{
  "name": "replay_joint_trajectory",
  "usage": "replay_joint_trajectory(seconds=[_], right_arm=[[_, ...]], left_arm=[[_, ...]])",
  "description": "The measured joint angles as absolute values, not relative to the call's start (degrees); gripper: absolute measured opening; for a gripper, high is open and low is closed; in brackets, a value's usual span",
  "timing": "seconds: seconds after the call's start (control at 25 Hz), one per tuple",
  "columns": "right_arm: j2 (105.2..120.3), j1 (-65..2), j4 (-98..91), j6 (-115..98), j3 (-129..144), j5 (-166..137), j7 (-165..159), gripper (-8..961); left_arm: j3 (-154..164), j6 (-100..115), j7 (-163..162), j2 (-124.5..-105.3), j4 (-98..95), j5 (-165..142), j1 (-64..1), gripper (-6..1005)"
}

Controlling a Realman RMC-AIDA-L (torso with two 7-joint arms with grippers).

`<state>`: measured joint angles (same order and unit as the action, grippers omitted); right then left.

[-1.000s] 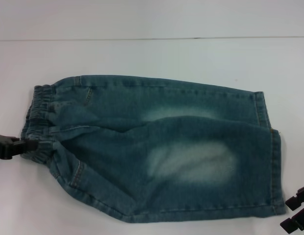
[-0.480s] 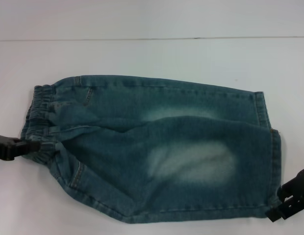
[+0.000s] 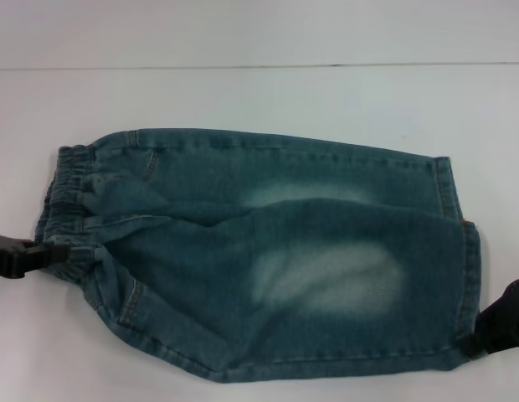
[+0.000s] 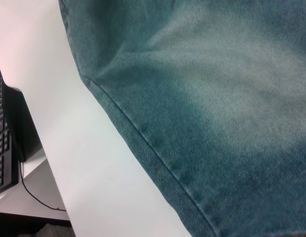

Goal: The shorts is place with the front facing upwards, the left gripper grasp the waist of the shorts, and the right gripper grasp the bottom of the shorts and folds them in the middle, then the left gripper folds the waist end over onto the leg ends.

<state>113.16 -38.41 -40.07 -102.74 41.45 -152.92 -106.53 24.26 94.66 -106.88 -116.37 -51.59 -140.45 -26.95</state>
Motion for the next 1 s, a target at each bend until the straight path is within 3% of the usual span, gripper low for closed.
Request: replay_joint_trajectory(seconds=[0.36, 0.6, 1.0], right_arm=[[113.13, -37.92, -40.03, -102.56, 40.69, -152.43, -105.31, 114], [112.55, -36.22, -39.69, -101.72, 34.72, -145.77, -102.79, 43], [112.54, -32.93, -31.07, -90.70, 28.24, -127.99, -95.98, 43]], left_arm=[[24.26, 95.08, -107.67, -116.26, -51.59, -140.45, -27.26, 53], [24.25, 94.53, -113.88, -115.83, -52.23, -140.45, -28.23, 52], [22.66, 84.65, -120.42, -115.94, -51.99, -137.32, -30.24, 52]])
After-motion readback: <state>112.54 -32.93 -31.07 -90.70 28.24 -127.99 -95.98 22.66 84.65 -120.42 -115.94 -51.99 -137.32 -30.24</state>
